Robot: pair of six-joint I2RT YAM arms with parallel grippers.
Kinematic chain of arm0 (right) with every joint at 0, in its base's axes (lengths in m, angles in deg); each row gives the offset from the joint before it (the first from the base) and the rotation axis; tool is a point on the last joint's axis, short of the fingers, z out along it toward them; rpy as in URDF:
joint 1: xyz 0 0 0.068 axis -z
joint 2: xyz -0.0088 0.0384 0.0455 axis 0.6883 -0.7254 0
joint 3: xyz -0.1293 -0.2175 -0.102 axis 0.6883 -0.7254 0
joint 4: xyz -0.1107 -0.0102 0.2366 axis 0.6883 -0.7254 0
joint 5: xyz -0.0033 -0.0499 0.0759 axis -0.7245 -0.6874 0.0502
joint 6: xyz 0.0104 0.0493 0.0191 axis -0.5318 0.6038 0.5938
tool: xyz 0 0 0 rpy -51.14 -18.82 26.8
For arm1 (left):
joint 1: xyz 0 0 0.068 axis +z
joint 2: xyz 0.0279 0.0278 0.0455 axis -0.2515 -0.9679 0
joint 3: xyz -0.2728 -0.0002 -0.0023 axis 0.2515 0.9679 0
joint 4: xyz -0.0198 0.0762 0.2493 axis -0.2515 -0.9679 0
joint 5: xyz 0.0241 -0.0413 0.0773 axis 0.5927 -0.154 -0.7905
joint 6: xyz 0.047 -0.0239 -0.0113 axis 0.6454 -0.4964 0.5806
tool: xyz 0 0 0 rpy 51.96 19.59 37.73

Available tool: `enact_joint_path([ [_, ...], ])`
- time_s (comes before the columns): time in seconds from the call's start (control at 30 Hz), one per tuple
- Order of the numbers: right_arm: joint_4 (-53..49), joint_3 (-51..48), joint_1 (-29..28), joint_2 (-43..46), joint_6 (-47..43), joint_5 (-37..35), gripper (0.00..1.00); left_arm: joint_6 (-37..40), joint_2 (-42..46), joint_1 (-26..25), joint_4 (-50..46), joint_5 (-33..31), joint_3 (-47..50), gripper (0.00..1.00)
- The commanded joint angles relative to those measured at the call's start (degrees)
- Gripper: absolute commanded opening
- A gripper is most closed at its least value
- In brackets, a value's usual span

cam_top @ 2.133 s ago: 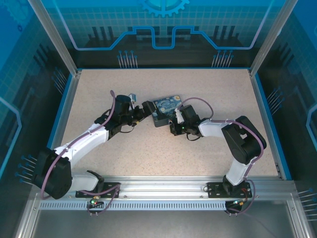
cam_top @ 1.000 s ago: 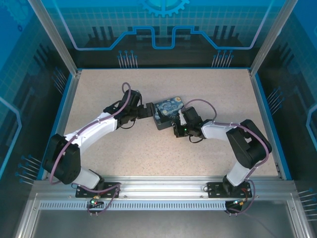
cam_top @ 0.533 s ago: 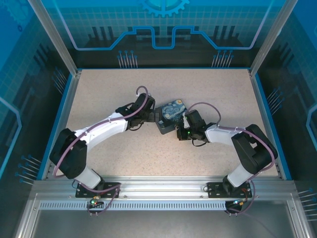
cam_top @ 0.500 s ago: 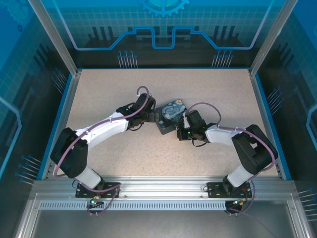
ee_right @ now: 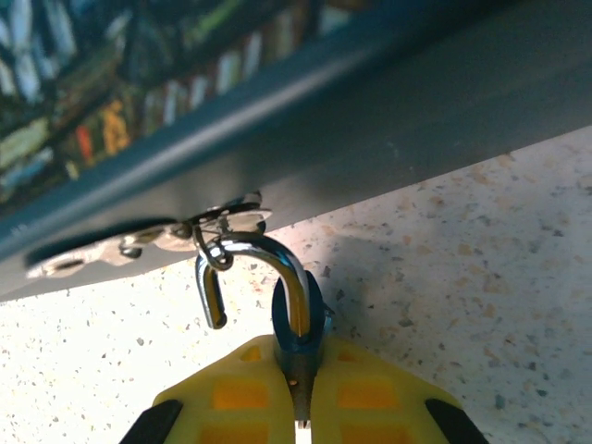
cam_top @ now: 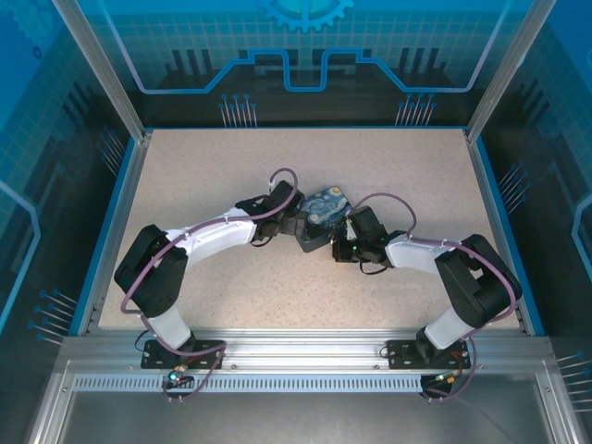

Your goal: Unlock the padlock with the key

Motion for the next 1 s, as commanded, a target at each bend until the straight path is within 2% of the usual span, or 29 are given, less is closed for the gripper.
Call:
enact_joint_path([
  [0.0,-1.57,-0.93,0.82,1.29,1.68,0.31,0.00,1.64,-1.86,-0.62,-1.39,-1.69,-1.89,0.99],
  [0.37,0.24,-1.55,1.48,1.29,4.52,1.63,0.00,1.67,-3.63,-1.18,-0.83,-1.91,-0.46,0.99],
  [0.97,10.34,-4.51,3.21,-1.34,15.25,5.94,0.00,1.09,-3.94,-1.18,1.03,-0.60,2.41,0.99],
])
